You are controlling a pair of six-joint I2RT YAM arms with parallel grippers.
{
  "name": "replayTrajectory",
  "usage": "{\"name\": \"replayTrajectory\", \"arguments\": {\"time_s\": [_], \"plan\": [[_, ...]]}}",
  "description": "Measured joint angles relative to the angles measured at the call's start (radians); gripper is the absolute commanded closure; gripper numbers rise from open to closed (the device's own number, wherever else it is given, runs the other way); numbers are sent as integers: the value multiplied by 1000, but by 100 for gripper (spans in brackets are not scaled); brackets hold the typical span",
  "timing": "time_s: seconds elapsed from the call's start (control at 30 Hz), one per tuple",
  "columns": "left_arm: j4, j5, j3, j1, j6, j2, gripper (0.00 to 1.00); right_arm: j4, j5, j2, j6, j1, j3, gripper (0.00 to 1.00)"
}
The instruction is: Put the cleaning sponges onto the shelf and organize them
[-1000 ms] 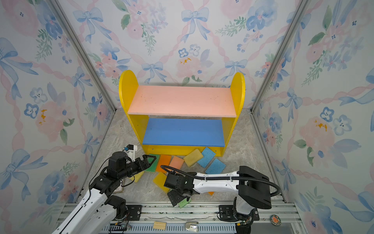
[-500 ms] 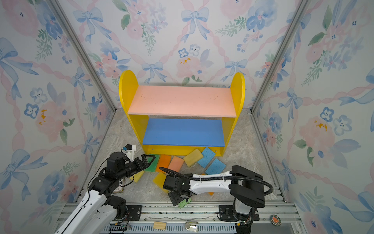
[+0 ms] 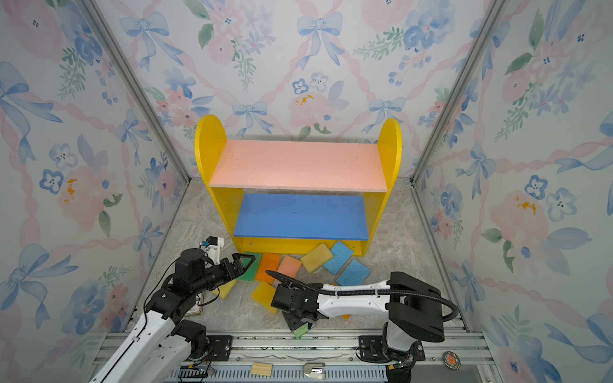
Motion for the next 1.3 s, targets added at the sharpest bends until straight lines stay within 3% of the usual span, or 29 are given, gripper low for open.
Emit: {"name": "replayTrajectory", "arguments": {"time_s": [0.1, 0.23, 0.4, 0.5, 0.6, 0.73, 0.93, 1.1, 1.3], "plan": [[0, 10, 1, 0, 0, 0, 2, 27, -50, -120, -13, -66, -28, 36], [-7, 29, 21, 0, 0, 0, 2, 133, -215, -261, -22, -230, -66, 37], [-5, 71, 65, -9, -7, 1, 2, 241, -411, -316, -17, -393, -63, 36], [0, 81, 84, -60, -21, 0, 3, 237, -461, -317, 7, -458, -32, 36], [22, 60, 85, -150, -58, -32, 7, 232, -452, -319, 60, -494, 1, 35], [125, -10, 61, -344, -135, -61, 12, 224, -384, -328, 127, -491, 30, 35], [275, -150, 17, -619, -211, 49, 18, 219, -289, -331, 175, -462, 59, 35], [350, -214, 17, -661, -221, 157, 25, 217, -254, -332, 189, -438, 62, 35], [447, -255, 17, -661, -227, 193, 49, 218, -244, -332, 197, -403, 68, 35]]}}
